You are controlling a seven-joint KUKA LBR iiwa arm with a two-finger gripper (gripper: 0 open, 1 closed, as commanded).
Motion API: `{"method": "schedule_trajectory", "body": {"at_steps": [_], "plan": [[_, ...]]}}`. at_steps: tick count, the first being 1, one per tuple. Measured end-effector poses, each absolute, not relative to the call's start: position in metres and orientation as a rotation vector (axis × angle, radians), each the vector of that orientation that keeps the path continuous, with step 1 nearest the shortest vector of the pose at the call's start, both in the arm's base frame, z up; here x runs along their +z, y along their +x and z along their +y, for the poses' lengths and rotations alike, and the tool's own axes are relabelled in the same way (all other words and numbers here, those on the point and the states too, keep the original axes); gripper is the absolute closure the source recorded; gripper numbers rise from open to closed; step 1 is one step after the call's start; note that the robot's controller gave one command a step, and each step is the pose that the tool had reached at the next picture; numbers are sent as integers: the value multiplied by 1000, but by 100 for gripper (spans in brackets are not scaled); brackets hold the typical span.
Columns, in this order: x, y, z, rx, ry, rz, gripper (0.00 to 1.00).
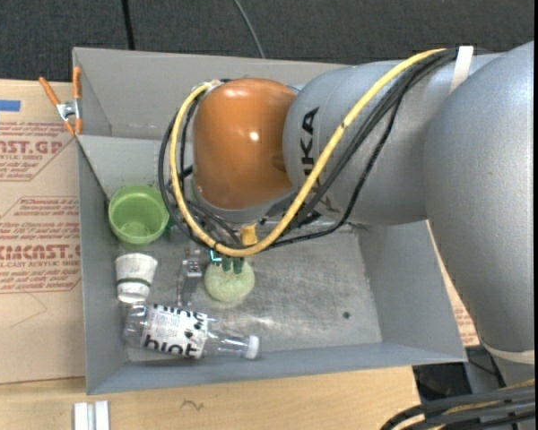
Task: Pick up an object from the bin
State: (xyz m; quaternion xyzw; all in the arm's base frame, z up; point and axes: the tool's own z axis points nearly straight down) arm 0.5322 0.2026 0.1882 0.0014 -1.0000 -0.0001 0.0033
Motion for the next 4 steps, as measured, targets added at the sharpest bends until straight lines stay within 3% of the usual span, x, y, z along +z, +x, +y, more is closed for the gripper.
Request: {"method": "schedule_trajectory", "body": {"at_steps": [1,2,3,4], "plan": [[192,534,202,-2,1,-3142,0],[136,491,199,-1,149,-3141,0],[113,477,198,2,237,-3129,0],[123,486,187,-2,12,-3141,0]]}}
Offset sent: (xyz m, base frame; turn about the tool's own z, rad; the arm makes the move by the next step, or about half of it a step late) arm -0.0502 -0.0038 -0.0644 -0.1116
